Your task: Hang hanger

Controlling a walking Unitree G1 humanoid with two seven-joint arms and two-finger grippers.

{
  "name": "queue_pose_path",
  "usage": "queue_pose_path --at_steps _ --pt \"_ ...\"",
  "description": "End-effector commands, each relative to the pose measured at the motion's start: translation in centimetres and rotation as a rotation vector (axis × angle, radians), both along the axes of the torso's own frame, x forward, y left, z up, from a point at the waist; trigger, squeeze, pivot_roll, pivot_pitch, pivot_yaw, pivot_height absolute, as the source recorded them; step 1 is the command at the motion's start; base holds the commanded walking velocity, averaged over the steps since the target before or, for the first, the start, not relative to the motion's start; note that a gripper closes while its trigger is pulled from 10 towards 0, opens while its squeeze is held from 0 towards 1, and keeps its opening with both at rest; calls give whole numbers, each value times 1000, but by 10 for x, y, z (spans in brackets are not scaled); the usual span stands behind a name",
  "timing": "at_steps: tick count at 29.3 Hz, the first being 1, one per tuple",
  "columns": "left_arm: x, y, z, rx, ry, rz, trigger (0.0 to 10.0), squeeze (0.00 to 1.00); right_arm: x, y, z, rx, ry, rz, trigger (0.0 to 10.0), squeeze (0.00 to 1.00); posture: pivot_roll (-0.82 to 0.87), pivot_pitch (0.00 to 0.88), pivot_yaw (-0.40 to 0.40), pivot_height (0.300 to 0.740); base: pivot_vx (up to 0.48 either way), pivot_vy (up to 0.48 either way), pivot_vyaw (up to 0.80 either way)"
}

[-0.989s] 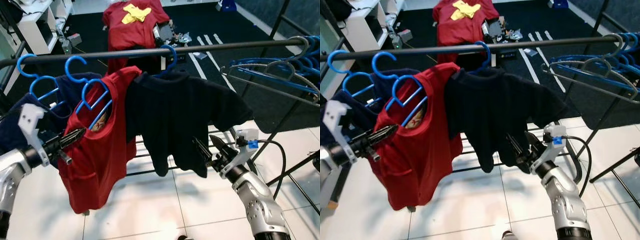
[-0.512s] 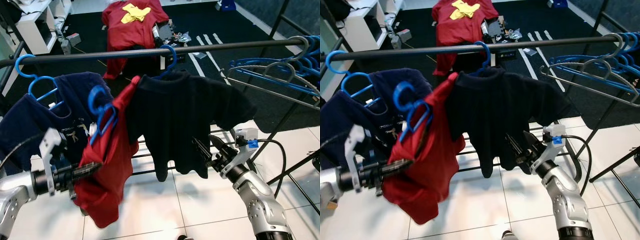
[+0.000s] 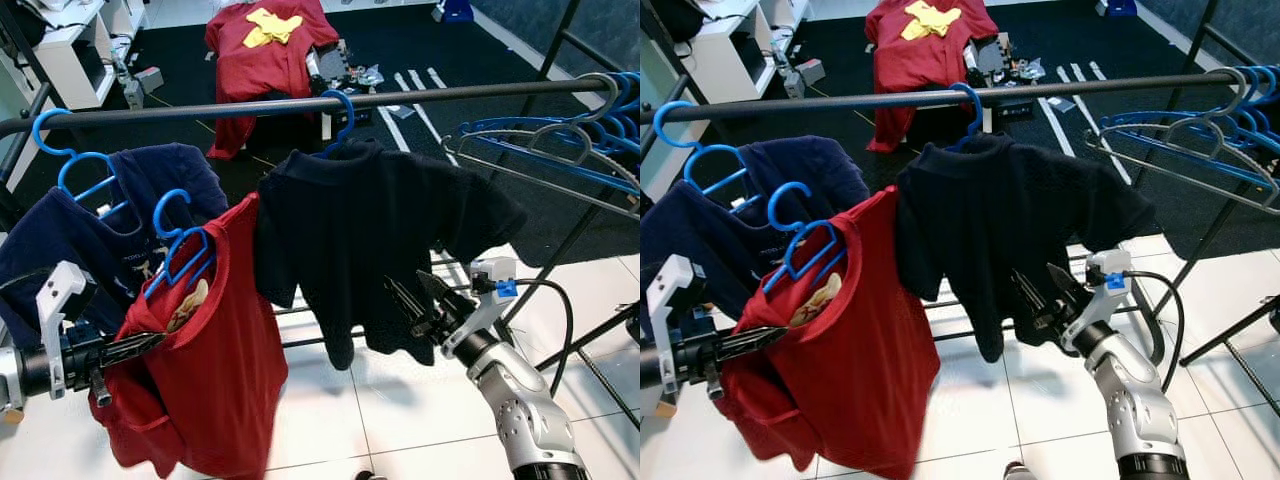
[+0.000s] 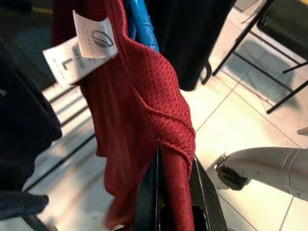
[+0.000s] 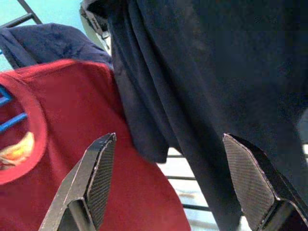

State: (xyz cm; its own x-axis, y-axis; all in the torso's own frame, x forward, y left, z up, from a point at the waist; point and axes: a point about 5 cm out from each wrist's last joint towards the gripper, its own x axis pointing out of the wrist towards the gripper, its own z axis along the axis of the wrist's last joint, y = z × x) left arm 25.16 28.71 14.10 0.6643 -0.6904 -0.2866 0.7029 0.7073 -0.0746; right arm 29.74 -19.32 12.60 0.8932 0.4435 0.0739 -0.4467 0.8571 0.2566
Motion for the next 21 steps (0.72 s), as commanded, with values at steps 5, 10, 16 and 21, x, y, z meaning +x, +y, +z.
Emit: queue_pose_path --at_steps 5,10,16,21 --pt "9 -58 -27 -71 40 -74 10000 0 -1 1 -8 9 36 1 10000 0 -21 170 48 740 -283 0 0" --pt "19 -107 -26 -185 8 -160 10000 0 0 0 -8 19 39 -6 10000 0 -20 168 45 740 -280 0 0" --pt "26 -141 -25 -263 11 -239 10000 0 3 -2 -12 61 59 -28 10000 0 -28 162 45 740 -287 0 0" --pt "29 -145 -23 -259 3 -244 10000 0 4 -4 -11 81 58 -41 10000 0 -27 163 47 740 -287 0 0"
